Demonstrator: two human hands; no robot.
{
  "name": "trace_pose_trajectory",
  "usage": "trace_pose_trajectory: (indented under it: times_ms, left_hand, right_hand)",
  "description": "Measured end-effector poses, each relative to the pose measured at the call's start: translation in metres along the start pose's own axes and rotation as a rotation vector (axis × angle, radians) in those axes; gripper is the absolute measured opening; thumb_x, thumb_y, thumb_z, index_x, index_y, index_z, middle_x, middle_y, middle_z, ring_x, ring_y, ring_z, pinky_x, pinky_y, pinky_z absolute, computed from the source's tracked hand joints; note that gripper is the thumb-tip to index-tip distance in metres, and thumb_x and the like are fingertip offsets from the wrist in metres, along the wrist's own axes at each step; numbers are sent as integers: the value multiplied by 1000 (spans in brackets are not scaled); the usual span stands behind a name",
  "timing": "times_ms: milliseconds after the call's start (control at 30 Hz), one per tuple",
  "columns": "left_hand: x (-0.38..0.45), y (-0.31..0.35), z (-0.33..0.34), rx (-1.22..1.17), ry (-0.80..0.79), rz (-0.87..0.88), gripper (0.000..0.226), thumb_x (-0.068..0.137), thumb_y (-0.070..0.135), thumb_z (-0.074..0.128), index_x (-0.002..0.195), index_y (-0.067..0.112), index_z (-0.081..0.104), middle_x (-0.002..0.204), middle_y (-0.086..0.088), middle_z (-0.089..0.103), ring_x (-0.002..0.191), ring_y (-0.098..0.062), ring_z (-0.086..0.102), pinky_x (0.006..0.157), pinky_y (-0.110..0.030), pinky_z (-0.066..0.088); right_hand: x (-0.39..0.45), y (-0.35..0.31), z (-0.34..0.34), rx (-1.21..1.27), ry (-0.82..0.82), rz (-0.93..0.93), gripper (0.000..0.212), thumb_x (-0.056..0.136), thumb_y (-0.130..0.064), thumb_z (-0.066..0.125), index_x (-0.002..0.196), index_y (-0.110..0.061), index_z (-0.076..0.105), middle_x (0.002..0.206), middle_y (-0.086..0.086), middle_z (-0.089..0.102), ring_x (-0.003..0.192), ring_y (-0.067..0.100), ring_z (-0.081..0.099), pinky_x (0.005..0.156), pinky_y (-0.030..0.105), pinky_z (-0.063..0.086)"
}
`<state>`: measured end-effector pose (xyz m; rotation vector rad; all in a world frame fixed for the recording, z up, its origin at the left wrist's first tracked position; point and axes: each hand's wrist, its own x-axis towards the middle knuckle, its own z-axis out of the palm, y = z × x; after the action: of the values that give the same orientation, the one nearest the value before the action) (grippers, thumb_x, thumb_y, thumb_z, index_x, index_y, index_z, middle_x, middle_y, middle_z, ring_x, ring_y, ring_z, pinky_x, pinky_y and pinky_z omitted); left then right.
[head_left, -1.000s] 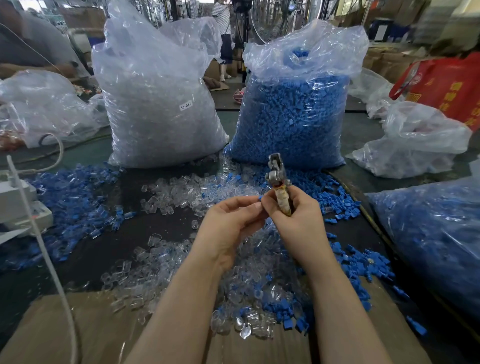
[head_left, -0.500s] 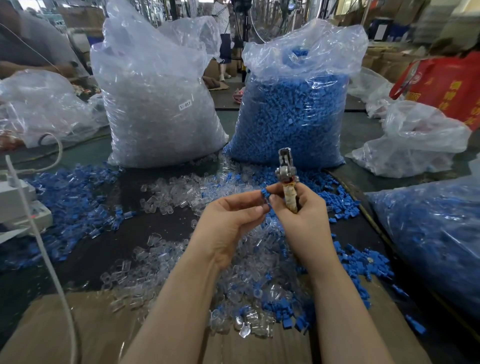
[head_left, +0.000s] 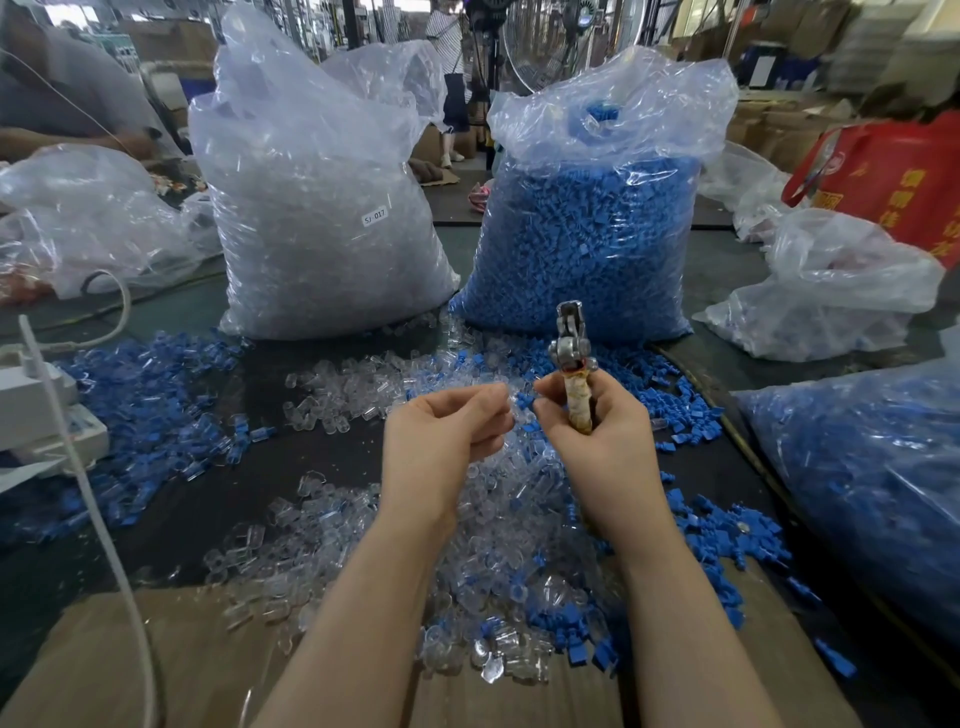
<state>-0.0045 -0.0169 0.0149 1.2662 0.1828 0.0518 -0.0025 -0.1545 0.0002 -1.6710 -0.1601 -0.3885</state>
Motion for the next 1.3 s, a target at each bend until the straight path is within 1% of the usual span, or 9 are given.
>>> trace_pose_trajectory:
  times_ms: [167, 333, 500, 600, 700, 867, 1000, 1200, 1300]
  left_hand:
    - [1, -2, 1, 100, 102, 119, 20, 78, 24, 81, 84, 6, 73, 72, -7, 75, 66, -15, 72, 58, -19, 55]
    - [-2, -3, 3, 211, 63, 178, 5, 86, 18, 74, 87, 13, 75, 72, -3, 75, 68, -13, 73, 59, -17, 54]
    - [-4, -3, 6, 292, 49, 252, 10, 87, 9, 72, 84, 18, 74, 72, 3, 75, 68, -9, 73, 59, -15, 54]
    - [-5, -5, 7, 422, 53, 349, 16, 86, 11, 73, 83, 26, 74, 71, 10, 74, 69, -5, 72, 65, -20, 58]
    - [-5, -8, 6, 527, 61, 468, 18, 84, 12, 74, 84, 30, 75, 70, 14, 73, 70, 0, 70, 68, -17, 56]
    - [-6, -10, 5, 686, 15, 624, 12, 86, 12, 73, 95, 19, 78, 78, 20, 70, 74, 7, 68, 70, -15, 56]
    - [-5, -11, 5, 670, 14, 627, 12, 87, 11, 72, 94, 19, 78, 79, 17, 72, 74, 5, 68, 71, -16, 56]
    - [-6, -13, 6, 581, 80, 558, 12, 81, 14, 78, 82, 26, 76, 71, 19, 71, 68, 5, 67, 64, -10, 51]
    - [-3, -12, 6, 518, 99, 504, 11, 83, 14, 77, 80, 25, 75, 70, 16, 72, 67, 0, 68, 65, -13, 53]
  right_hand:
    - [0, 1, 2, 2, -12, -6, 23, 88, -7, 70, 84, -29, 65, 73, -14, 66, 64, -1, 58, 63, 15, 50]
    - [1, 2, 1, -14, -24, -7, 25, 87, -6, 70, 86, -30, 64, 77, -17, 68, 69, -1, 62, 65, 14, 51]
    - [1, 3, 0, -115, 26, -2, 19, 86, -12, 70, 87, -29, 63, 82, -15, 68, 71, 8, 64, 68, 30, 57]
    - [1, 3, -1, -179, 38, -1, 11, 85, -16, 70, 88, -23, 62, 83, -11, 66, 71, 16, 62, 69, 41, 55]
    - [1, 2, -1, -238, 38, 1, 11, 84, -19, 70, 89, -24, 61, 83, -12, 66, 71, 15, 61, 68, 44, 54]
    - [1, 0, -2, -260, 35, 21, 10, 85, -21, 69, 90, -26, 61, 84, -15, 66, 72, 11, 62, 70, 45, 55]
    - [1, 0, -3, -262, 21, 24, 8, 89, -22, 68, 90, -25, 61, 85, -15, 65, 73, 12, 61, 68, 41, 53]
    - [-1, -1, -3, -164, -44, 15, 4, 92, -17, 66, 91, -18, 62, 83, -3, 65, 76, 22, 61, 69, 41, 50]
    - [-1, -1, -4, -123, -61, 14, 7, 92, -14, 65, 90, -20, 64, 82, -1, 66, 78, 24, 61, 70, 38, 50]
